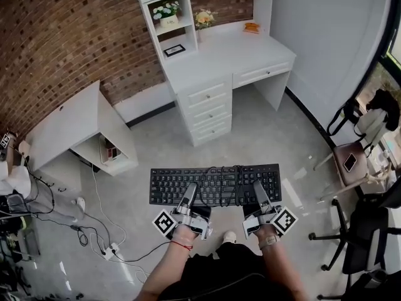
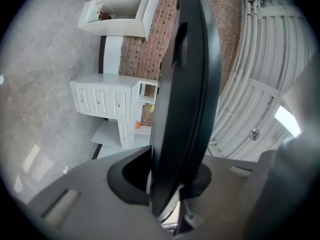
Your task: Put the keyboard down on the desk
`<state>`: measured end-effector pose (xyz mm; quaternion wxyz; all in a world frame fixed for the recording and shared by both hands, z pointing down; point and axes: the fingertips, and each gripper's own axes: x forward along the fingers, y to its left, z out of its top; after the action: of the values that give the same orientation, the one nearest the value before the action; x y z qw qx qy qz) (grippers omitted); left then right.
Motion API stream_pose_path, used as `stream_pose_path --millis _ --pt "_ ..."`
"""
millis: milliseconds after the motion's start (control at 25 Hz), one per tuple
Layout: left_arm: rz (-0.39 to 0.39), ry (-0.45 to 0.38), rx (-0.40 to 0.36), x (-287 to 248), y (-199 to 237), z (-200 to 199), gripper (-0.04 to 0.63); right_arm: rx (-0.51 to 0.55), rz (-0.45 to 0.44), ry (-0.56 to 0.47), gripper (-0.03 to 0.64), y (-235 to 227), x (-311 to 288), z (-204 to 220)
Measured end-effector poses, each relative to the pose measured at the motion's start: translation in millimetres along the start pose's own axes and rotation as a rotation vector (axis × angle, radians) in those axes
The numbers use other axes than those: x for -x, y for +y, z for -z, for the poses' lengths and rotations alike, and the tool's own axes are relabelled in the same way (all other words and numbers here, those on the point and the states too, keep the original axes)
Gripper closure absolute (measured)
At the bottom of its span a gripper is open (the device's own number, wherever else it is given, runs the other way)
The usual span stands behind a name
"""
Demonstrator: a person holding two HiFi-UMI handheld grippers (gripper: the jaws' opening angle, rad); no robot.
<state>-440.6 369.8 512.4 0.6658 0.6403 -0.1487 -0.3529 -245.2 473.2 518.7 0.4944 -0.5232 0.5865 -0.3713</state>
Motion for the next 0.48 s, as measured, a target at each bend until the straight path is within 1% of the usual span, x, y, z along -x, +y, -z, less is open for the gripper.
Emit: stream_pose_path --millis 240,480 --pt "0.016 0.004 0.003 -42 10 14 0.528 0.012 -0.009 0.006 0.539 -9 -20 -41" --pt "0.018 0.005 0.014 -67 11 18 0.525 0.006 -0.01 -0.002 0.538 -9 -35 -61"
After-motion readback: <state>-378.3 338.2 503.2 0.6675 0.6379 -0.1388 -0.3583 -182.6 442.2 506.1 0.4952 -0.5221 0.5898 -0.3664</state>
